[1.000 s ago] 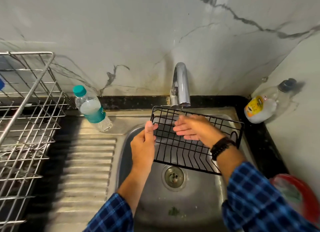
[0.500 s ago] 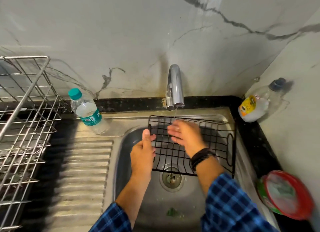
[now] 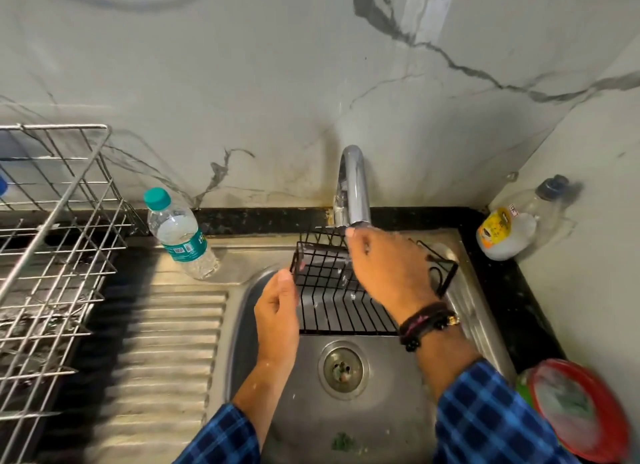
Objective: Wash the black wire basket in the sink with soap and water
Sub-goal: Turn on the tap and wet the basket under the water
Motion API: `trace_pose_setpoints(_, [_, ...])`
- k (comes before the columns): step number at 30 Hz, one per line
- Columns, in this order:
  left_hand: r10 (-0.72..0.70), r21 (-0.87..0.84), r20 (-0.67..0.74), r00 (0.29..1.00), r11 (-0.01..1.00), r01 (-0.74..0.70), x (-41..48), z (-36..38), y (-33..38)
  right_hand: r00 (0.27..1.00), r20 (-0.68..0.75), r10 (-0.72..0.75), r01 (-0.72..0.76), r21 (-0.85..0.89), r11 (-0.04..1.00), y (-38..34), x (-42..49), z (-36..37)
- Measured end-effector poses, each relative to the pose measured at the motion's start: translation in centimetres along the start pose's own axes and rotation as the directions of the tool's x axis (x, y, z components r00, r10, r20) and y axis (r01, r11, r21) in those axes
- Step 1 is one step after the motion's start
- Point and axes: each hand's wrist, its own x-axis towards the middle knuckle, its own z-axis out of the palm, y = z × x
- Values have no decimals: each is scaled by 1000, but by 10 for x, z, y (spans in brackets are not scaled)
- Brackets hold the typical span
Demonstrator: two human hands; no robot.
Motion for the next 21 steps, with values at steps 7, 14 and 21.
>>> trace_pose_setpoints(7, [52, -4, 12, 999, 999, -52, -14, -2, -15, 963, 232, -137, 118, 93, 989, -11, -6, 1])
trace_pose_setpoints(14, [80, 42, 11, 997, 996, -81, -10, -14, -17, 886, 422, 194, -316, 242, 917, 77, 13, -5])
trace_pose_setpoints(21, [-440, 123, 43, 897, 893, 432, 21, -12, 7, 953, 244, 180, -225, 170, 960, 71, 8, -1])
